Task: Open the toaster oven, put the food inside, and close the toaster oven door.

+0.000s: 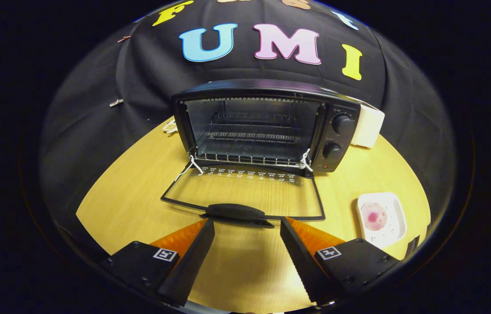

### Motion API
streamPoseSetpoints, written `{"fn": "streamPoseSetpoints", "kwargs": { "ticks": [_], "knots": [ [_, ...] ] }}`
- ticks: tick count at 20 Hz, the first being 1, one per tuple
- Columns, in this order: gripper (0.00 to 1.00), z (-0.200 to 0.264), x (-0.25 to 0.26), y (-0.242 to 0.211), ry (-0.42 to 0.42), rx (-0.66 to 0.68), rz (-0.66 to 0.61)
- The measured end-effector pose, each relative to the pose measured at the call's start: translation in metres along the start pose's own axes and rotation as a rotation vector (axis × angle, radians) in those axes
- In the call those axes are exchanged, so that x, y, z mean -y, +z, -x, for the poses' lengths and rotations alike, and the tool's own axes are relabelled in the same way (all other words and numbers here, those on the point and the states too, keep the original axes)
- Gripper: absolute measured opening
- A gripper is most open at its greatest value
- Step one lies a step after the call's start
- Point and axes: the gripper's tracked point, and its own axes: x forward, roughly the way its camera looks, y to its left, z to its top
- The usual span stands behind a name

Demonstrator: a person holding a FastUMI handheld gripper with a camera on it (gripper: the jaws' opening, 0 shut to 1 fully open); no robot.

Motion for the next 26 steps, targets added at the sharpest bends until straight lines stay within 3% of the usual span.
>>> {"fn": "streamPoseSetpoints", "kwargs": {
  "ticks": [9, 13, 21, 26],
  "knots": [
    [1.00, 0.052, 0.091, 0.035, -0.002, 0.038, -0.070],
    [1.00, 0.062, 0.152, 0.051, -0.048, 0.054, -0.069],
    [1.00, 0.054, 0.271, 0.032, -0.112, -0.073, -0.126],
    [1.00, 0.036, 0.316, 0.000, -0.097, -0.176, -0.196]
  ]
}}
